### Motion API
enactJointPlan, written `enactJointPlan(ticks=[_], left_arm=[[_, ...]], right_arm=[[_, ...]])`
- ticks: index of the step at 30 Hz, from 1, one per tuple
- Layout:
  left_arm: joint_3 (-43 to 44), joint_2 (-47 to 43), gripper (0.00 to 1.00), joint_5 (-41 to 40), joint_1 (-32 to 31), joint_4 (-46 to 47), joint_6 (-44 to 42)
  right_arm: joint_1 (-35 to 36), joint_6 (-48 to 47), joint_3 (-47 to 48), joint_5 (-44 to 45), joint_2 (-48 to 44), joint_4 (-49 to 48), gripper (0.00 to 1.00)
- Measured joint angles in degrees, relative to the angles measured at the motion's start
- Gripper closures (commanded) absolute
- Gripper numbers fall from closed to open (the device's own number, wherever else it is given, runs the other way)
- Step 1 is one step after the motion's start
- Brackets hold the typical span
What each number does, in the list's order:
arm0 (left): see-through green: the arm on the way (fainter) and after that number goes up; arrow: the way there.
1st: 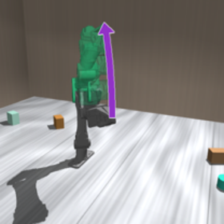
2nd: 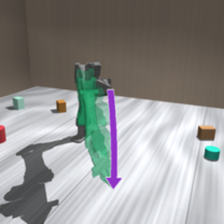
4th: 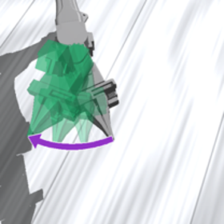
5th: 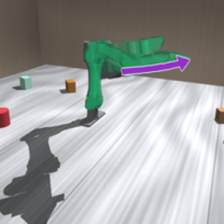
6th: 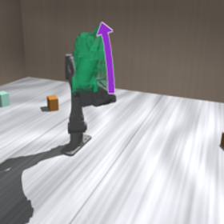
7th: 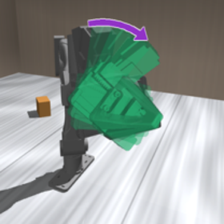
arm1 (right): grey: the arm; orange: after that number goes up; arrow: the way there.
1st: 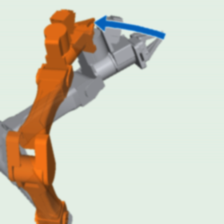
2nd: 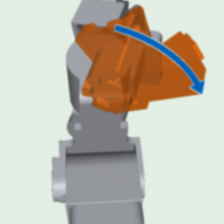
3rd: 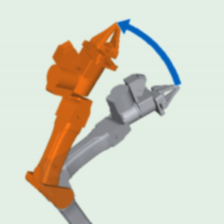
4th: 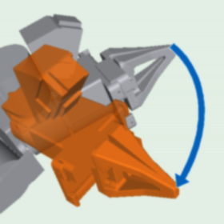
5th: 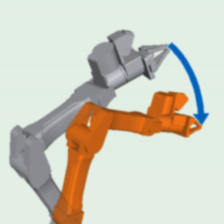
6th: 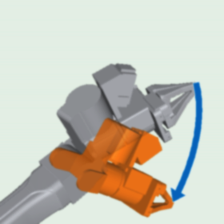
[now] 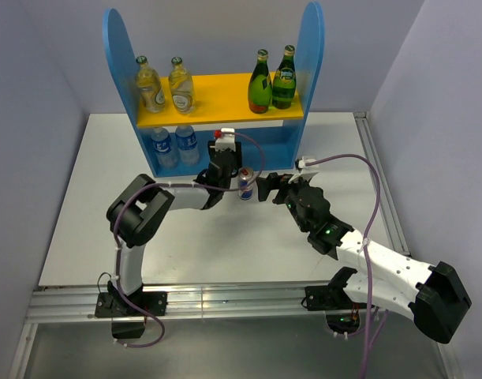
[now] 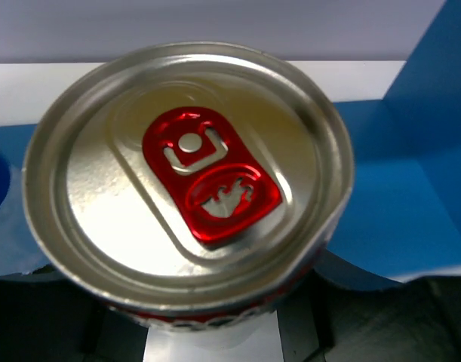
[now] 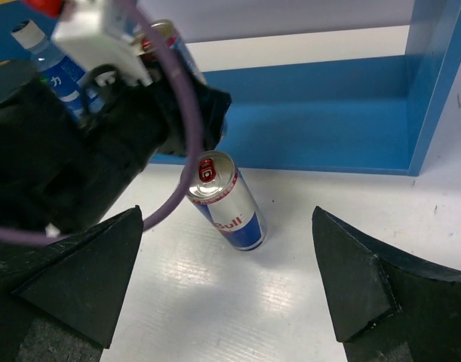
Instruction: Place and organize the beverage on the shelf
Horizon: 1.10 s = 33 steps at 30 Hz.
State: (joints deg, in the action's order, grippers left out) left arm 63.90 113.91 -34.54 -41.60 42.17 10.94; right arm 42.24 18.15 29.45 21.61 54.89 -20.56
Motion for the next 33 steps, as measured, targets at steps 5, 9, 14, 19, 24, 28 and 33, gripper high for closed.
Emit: enactJointPlan(ticks=[5,9,14,19,24,28,33], left_arm=[[7.3,7.3,1.00,2.5,2.8,-1.4,-0.1],[11.2,11.8,1.00,4.2,4.3,-4.3,0.5],[14.8,14.5,0.88,5.6,4.6,-7.3,1.9],[17.0,14.8,0.26,6.5,4.5,-9.0,3.0],[18.5,14.8,0.06,6.7,4.5,-9.2,3.8],[18.5,14.8,0.01,6.8,4.5,-9.7,3.8],[16.3,13.7,0.01,7.0,4.4,-9.4,3.8]], right_arm=[[0.0,0.0,0.0,0.2,0.0,0.0,0.00],[0.0,0.0,0.0,0.3,0.0,0.0,0.00],[0.0,0.0,0.0,0.4,0.0,0.0,0.00],[0.0,0.0,0.0,0.5,0.0,0.0,0.00],[0.0,0.0,0.0,0.7,-0.1,0.0,0.00],[0.0,0.0,0.0,0.9,-0.4,0.0,0.00],[0.0,0.0,0.0,1.1,-0.7,0.0,0.00]])
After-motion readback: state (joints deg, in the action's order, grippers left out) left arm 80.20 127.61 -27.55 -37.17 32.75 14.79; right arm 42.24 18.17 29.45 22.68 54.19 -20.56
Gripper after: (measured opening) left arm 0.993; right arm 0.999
